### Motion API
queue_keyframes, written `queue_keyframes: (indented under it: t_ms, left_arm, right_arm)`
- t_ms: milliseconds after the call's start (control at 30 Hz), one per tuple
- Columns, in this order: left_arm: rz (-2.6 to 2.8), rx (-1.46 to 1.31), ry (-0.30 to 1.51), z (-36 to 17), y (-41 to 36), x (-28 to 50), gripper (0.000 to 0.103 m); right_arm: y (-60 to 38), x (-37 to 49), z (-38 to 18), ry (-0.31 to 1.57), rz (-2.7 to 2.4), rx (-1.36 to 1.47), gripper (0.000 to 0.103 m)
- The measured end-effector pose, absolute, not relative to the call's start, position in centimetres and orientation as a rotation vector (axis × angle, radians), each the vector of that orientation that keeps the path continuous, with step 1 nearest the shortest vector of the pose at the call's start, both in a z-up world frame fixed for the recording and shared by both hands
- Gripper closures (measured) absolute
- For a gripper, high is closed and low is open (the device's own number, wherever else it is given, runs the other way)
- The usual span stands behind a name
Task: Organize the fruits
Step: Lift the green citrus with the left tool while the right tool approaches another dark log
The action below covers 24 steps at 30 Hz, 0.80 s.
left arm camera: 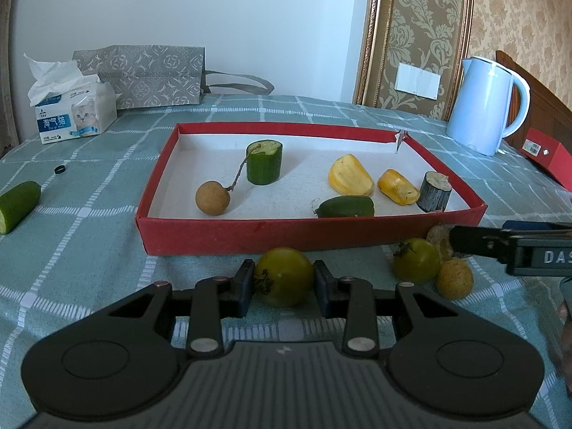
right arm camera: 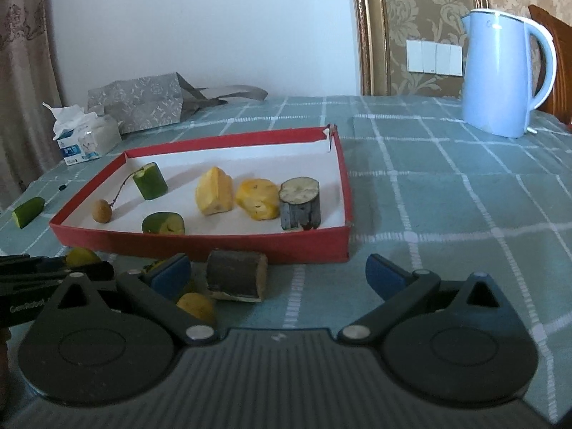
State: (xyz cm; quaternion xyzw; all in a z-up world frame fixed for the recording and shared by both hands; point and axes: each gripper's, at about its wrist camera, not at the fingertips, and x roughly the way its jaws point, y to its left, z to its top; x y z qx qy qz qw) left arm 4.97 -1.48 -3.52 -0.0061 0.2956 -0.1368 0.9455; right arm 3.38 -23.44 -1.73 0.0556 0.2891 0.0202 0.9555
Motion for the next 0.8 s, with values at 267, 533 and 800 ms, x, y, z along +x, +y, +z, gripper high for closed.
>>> queue_keyframes:
  t_ms: [267, 533, 800]
  left_arm:
    - [-0.279, -0.012, 0.602, -3.5, -1.5, 5.0, 0.069]
    - [-0.279, -0.013, 0.602, -3.5, -1.4, 5.0, 0.069]
    - [-0.279, -0.014, 0.602, -3.5, -1.4, 5.0, 0.069]
  right_arm:
    - [-23.0, 3.8, -2.1, 0.601, 0.0, 0.084, 0.0]
    - [-23.7, 4.0, -2.4, 0.625, -0.017, 0.107, 0.0]
    - [-22.7, 3.8, -2.3, 0.611, -0.025, 0.059, 0.0]
